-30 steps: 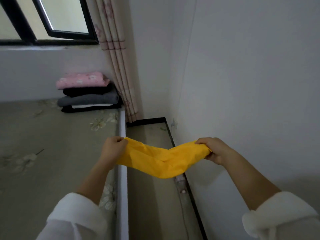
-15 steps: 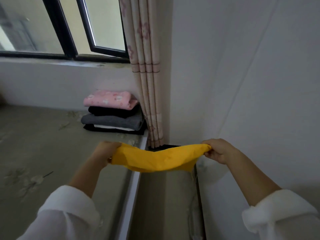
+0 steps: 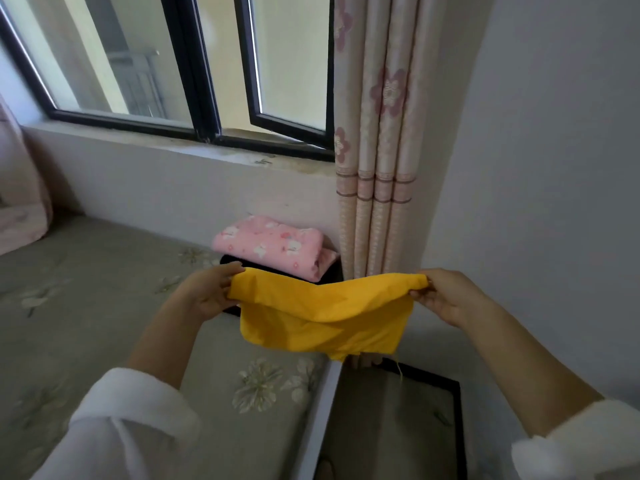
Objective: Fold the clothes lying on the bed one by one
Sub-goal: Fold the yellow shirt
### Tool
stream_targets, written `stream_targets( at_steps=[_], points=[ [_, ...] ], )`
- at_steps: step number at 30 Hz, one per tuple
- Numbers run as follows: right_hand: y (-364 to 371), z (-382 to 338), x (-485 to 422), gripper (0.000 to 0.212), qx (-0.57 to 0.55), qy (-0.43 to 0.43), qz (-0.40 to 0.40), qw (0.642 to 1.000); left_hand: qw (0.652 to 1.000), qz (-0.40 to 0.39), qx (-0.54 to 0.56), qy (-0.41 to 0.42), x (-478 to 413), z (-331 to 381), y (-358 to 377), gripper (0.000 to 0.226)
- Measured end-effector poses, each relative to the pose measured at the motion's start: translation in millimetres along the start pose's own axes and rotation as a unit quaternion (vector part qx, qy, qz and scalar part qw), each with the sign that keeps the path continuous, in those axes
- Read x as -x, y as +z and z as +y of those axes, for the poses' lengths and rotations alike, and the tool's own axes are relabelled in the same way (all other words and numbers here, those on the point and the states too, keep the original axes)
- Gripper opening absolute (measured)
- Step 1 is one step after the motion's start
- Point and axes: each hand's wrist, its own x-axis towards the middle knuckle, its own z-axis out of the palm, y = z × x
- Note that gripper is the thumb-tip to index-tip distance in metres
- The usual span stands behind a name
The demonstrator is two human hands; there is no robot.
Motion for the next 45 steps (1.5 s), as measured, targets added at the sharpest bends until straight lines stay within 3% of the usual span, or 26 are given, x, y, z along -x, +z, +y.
stream_targets(
  at_steps=[4,8,17,22,26,31,34,36,39,41,45],
  points=[
    [60,-37,-70,0.006,0.035,-0.003,-0.045,0.998,0.999,-0.045,-0.007,0.007,-85,51,-24,0.033],
    [127,-75,-126,0.01,0.045,-0.037,-0.069,0.996,1.0,-0.011,0.014,0.007,-164,108,-41,0.036],
    [247,-134,-230,0.008,0.031,-0.104,-0.024,0.994,0.992,0.01,0.08,0.093,-298,228,-45,0.025],
    [275,-141,-276,0.022,0.061,-0.181,0.016,0.981,0.987,0.023,0.105,0.123,-351,254,-43,0.017],
    [279,-107,-307,0.019,0.171,-0.226,0.037,0.958,0.991,0.051,0.097,0.077,-392,224,-56,0.02],
    [270,-23,-345,0.02,0.279,-0.111,0.022,0.953,0.991,0.103,-0.014,-0.089,-433,109,-79,0.025],
    [257,20,-345,0.015,0.218,0.041,0.028,0.975,0.976,0.145,-0.068,-0.15,-438,54,-92,0.036],
    [251,42,-343,0.011,0.181,0.094,0.036,0.978,0.967,0.17,-0.086,-0.171,-436,40,-99,0.036],
    [244,56,-345,0.029,0.132,0.13,0.053,0.981,0.968,0.125,-0.127,-0.175,-437,38,-108,0.041],
    [242,59,-346,0.022,0.12,0.122,0.051,0.984,0.974,0.084,-0.15,-0.145,-437,43,-114,0.037],
    [240,64,-329,0.041,0.219,0.111,-0.001,0.969,0.968,0.135,-0.197,-0.079,-443,45,-120,0.027]
  ],
)
